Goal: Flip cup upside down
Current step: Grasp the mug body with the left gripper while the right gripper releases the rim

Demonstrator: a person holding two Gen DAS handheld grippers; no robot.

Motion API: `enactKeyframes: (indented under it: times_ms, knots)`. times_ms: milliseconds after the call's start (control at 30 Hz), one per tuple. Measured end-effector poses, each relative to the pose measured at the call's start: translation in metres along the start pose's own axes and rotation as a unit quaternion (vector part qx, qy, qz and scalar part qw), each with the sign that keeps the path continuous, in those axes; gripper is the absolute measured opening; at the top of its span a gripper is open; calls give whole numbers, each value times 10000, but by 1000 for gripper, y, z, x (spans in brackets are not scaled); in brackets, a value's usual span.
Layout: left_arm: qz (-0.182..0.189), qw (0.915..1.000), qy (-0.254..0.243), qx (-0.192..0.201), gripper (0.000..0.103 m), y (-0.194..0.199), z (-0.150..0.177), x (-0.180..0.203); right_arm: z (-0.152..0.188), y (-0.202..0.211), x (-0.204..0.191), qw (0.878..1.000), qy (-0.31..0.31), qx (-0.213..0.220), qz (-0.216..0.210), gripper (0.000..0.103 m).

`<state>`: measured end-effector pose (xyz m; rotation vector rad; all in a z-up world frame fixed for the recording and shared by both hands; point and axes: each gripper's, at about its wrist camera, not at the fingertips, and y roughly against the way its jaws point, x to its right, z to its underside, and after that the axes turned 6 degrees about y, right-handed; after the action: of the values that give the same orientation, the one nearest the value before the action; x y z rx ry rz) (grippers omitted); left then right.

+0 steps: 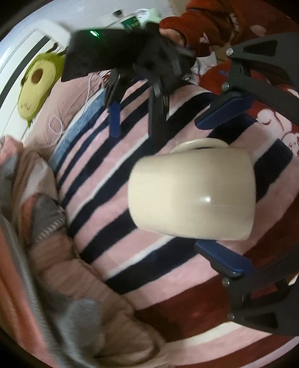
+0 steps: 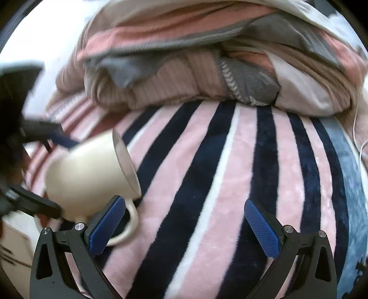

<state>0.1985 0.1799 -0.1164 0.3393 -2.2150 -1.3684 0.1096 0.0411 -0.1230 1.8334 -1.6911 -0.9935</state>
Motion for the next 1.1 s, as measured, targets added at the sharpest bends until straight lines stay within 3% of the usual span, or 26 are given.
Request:
enactKeyframes:
  times_ms: [33,100,233,467,567,733,800,933,1000,1100]
  knots:
    - [-8,10000,84,-52,95,-4,0,-1,-2,2,6,9975,-323,-14,-629,103]
    - [-41,9998,129,-157,95,-10,1,-1,-8,-6,10,9875,-735,-147,-1388,103]
    - [-238,9988,117,-416,95,-26,6,4,-9,-36,14,9538,-1506,-591,-2532,103]
    - [-104,9992,323,-207,94,-10,2,2,-18,-57,10,9202,-2117,-801,-3193,103]
    - [-129,9988,435,-178,82,-2,-2,-1,-23,-65,2,9236,-2076,-1036,-3052,103]
    - [-205,9984,484,-229,80,-4,-4,1,-24,-83,6,9180,-2404,-1205,-2914,92]
    - [-203,9982,543,-163,80,-2,-1,2,-25,-82,4,9224,-2357,-1162,-2831,91]
    - [-109,9985,540,69,80,3,-1,3,-31,-65,-4,9412,-2026,-919,-2544,90]
    - [21,9984,493,265,80,7,-2,12,-36,-47,-8,9573,-1668,-712,-2249,89]
    - [247,9973,367,584,80,10,-6,32,-47,-7,-15,9846,-877,-283,-1488,85]
